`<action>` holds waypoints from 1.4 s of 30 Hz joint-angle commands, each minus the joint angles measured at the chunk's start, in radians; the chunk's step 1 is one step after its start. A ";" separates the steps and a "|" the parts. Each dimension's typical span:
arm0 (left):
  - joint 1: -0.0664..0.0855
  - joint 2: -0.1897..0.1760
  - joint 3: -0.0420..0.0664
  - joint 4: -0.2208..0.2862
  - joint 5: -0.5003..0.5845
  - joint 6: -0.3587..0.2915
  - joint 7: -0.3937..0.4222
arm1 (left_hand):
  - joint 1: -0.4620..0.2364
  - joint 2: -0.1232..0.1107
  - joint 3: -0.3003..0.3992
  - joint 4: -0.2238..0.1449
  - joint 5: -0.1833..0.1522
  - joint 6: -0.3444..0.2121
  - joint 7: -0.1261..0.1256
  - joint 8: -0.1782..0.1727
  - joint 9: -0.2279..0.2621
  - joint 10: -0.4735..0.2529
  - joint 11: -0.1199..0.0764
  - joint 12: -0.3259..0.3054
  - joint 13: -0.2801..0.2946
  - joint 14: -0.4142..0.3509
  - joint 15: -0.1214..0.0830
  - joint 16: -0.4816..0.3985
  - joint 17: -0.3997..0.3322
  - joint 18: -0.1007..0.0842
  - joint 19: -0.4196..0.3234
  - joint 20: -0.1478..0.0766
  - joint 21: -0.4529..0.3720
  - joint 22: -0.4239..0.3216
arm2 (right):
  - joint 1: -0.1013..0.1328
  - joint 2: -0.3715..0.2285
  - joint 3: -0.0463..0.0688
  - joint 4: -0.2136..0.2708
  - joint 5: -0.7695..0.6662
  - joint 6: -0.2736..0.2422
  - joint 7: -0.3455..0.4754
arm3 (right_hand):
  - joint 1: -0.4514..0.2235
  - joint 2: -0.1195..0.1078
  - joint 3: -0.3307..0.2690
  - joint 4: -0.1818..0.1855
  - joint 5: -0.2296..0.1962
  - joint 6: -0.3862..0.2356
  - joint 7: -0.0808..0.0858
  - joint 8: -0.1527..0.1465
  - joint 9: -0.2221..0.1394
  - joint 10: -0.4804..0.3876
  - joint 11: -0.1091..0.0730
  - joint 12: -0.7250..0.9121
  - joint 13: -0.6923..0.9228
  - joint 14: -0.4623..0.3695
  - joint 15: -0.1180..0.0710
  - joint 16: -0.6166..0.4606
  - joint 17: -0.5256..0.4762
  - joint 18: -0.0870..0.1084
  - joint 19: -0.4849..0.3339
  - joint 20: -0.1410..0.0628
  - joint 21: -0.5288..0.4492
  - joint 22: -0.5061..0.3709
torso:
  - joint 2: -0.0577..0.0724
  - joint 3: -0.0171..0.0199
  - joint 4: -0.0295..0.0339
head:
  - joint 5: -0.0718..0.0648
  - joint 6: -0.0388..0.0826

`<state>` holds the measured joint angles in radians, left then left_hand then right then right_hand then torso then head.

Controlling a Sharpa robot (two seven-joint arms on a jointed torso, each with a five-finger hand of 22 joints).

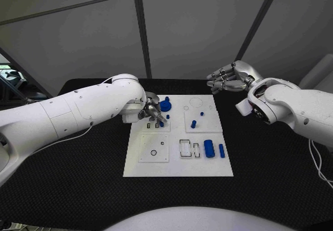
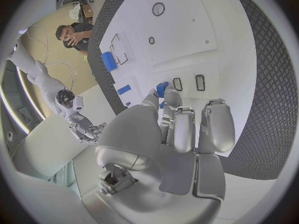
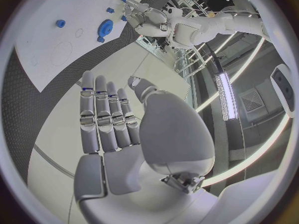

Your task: Assemble the parts on the task board

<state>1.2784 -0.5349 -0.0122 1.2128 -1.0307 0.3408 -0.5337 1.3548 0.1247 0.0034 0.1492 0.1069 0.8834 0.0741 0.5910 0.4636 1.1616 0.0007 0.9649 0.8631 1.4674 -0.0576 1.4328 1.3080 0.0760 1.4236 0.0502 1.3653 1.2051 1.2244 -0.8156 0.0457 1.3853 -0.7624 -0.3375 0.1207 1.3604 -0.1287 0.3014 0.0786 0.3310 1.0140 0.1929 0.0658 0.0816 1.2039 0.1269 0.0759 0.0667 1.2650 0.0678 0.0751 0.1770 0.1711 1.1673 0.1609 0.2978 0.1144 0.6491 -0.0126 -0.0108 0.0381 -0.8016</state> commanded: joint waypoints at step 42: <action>-0.052 -0.148 -0.002 0.238 -0.158 -0.358 -0.049 | -0.252 -0.238 0.804 -0.186 0.118 -0.005 -0.014 0.097 0.091 0.090 -0.015 0.036 0.054 0.069 -0.016 -0.010 0.174 -0.022 0.039 -0.015 0.049 0.101 | 0.002 -0.011 0.001 -0.008 -0.006 0.007 0.006 | -0.003 0.001 -0.002 -0.002 0.004 0.000 0.004 0.004 0.000 0.000 0.000 0.001 0.000 0.005 0.001 -0.006 -0.002 0.010 0.004 0.001 -0.008 -0.003 | 0.000 0.0034 0.0152 | 0.022 -0.012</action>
<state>1.2259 -0.6844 -0.0149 1.4478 -1.1137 0.0409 -0.5706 1.1136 -0.1153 0.6514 0.1155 0.2214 0.8777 0.0659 0.6827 0.5528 1.2353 -0.0051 0.9984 0.9158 1.4669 -0.0684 1.4289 1.3080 0.0755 1.4544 0.0341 1.4113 1.3047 1.2243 -0.8262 0.0456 1.3776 -0.7660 -0.3341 0.1182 1.3604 -0.1287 0.3014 0.0787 0.3310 1.0140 0.1929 0.0658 0.0817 1.2039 0.1269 0.0759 0.0667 1.2650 0.0678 0.0751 0.1762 0.1711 1.1672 0.1609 0.2932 0.1126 0.6478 -0.0090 0.0055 0.0581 -0.8127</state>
